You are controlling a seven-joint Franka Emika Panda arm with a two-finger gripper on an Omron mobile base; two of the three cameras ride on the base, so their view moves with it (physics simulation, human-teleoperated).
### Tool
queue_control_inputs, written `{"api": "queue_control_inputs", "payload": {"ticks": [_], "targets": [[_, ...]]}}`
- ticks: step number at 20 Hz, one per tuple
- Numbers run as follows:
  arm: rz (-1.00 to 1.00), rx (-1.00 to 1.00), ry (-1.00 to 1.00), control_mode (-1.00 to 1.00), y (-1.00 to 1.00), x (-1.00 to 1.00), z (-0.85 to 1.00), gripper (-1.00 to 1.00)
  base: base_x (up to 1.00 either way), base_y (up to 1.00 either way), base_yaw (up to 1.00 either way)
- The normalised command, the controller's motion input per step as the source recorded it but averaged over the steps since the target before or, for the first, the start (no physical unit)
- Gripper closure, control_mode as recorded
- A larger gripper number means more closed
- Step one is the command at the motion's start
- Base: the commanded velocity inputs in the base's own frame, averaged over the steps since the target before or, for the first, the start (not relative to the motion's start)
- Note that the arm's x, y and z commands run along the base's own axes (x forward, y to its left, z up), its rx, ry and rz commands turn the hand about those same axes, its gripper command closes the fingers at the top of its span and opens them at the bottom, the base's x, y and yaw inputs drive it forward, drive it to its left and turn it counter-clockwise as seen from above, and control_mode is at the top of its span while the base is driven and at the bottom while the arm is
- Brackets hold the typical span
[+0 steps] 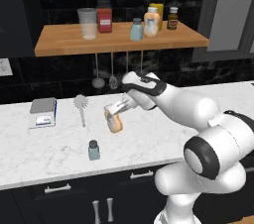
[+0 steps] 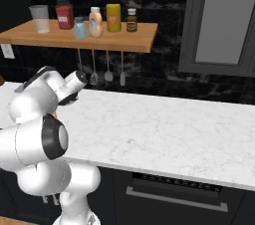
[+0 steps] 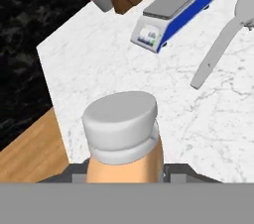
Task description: Put the shaker and condiment bottle from the counter next to their counterparts in the cabinet.
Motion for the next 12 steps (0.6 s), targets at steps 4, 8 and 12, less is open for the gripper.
{"api": "queue_control_inputs", "payload": {"ticks": [4, 8, 12], "targets": [[0.0, 0.01, -0.08, -1.0, -0.12, -0.04, 0.19, 1.0, 0.0, 0.0, 0.0], [0.0, 0.14, -0.11, -1.0, -0.48, 0.0, 0.98, 1.0, 0.0, 0.0, 0.0], [0.0, 0.19, -0.11, -1.0, -0.41, -0.03, 1.0, 1.0, 0.0, 0.0, 0.0]]}}
